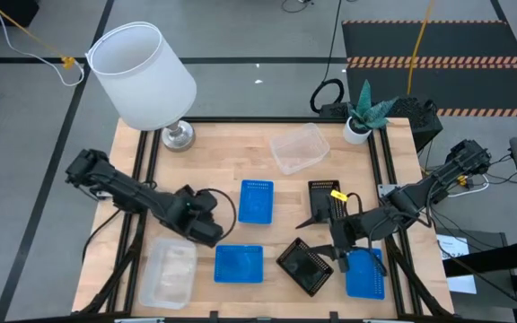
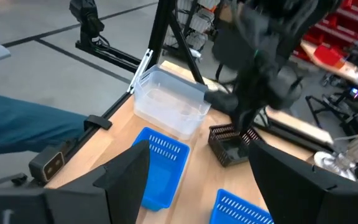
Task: Stack baskets by color
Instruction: Stack the top left black bin on the top right black bin
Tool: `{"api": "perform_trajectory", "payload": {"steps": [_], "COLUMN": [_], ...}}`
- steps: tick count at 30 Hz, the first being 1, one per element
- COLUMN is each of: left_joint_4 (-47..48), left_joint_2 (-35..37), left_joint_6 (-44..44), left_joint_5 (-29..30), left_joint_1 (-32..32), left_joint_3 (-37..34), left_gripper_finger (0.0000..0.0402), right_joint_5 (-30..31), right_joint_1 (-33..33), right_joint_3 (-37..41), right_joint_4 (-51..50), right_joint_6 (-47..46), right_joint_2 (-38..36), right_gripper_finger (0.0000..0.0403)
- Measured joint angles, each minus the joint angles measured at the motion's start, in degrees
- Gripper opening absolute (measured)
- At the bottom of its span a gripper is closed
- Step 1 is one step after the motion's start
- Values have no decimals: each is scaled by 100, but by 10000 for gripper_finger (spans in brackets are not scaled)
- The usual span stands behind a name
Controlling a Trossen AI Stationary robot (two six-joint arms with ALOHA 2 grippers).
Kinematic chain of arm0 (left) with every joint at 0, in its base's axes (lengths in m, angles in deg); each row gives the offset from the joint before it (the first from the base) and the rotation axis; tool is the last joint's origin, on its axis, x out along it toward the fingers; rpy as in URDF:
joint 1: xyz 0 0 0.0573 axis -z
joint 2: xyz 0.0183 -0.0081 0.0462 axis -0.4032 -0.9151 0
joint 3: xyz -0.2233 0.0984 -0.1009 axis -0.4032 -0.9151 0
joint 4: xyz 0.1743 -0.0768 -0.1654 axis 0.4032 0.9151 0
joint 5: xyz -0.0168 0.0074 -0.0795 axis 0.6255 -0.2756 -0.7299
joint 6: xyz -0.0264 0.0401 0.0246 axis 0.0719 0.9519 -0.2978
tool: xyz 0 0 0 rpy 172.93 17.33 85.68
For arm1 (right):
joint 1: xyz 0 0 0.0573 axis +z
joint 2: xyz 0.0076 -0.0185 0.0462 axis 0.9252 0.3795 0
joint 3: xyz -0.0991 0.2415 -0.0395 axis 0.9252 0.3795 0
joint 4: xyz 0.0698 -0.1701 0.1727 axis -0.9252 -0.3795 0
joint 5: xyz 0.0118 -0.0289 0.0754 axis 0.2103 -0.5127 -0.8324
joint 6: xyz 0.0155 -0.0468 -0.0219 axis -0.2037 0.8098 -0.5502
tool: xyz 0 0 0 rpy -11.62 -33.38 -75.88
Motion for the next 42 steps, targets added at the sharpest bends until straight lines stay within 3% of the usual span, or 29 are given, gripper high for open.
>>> {"api": "perform_trajectory", "payload": {"steps": [6,16,21,30,34,42], "left_joint_4": [99,59,28,-271,-297,-497], "left_joint_2": [-512,-1127,-1315,-1327,-1330,-1330], "left_joint_6": [28,362,584,1041,997,1261], "left_joint_5": [-506,-850,-943,-963,-1233,-1497], "left_joint_1": [-132,-328,-525,-762,-785,-786], "left_joint_3": [0,0,0,-27,-237,-404], "left_gripper_finger": [120,190,203,146,120,109], "right_joint_5": [0,0,0,0,-2,-2], "right_joint_1": [0,0,0,0,0,2], "right_joint_3": [0,0,0,0,0,0], "right_joint_4": [255,501,498,470,467,470], "right_joint_6": [344,603,595,446,424,360], "right_joint_2": [0,0,0,0,0,0], "right_gripper_finger": [265,265,265,265,265,265]}}
